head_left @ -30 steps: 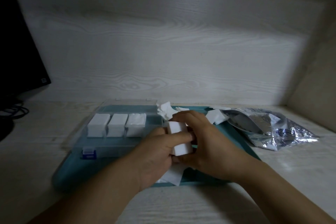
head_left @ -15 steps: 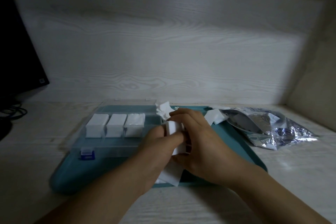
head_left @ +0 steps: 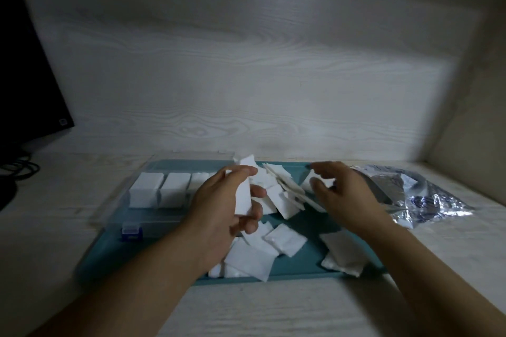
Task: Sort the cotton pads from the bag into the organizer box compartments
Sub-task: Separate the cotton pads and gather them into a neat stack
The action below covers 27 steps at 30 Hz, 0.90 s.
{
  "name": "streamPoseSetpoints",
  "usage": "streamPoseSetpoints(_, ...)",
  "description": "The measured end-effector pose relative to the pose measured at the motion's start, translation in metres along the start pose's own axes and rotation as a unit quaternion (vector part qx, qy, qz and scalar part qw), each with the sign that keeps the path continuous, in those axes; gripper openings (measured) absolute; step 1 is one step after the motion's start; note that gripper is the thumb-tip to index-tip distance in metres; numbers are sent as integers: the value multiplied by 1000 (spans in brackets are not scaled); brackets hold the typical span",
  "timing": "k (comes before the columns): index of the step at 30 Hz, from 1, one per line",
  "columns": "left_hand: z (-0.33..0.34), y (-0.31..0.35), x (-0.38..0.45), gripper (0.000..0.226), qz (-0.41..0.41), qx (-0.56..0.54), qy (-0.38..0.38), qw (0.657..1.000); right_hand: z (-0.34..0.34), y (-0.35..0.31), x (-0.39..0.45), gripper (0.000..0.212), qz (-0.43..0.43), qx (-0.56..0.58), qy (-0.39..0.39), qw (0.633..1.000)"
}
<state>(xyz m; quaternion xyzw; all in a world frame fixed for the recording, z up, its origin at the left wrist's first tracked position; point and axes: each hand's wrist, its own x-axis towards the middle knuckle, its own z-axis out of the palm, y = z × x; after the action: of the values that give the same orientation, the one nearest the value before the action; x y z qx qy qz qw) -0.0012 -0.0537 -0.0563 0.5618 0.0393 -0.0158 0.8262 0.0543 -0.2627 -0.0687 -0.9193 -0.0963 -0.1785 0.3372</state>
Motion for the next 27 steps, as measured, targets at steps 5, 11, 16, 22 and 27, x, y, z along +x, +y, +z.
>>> streamPoseSetpoints(5, -1, 3, 0, 28, -14, -30, 16, 999, 15, -5, -8, 57, -35, -52, -153, 986)
streamPoseSetpoints(11, -4, 0, 5, 29, -5, -24, 26, 999, 23, -9, -8, 52, -82, -116, -165, 976)
streamPoseSetpoints(16, -3, -1, 5, 28, 2, -25, 22, 999, 14, -14, -9, 25, -56, -62, -120, 989)
streamPoseSetpoints(22, -1, -2, 2, 28, 1, -21, 14, 1000, 19, -1, 5, 31, -77, -71, -93, 990)
streamPoseSetpoints(27, -1, -1, 2, 27, 3, -23, 14, 1000, 27, -10, -1, 38, -59, -96, -204, 972)
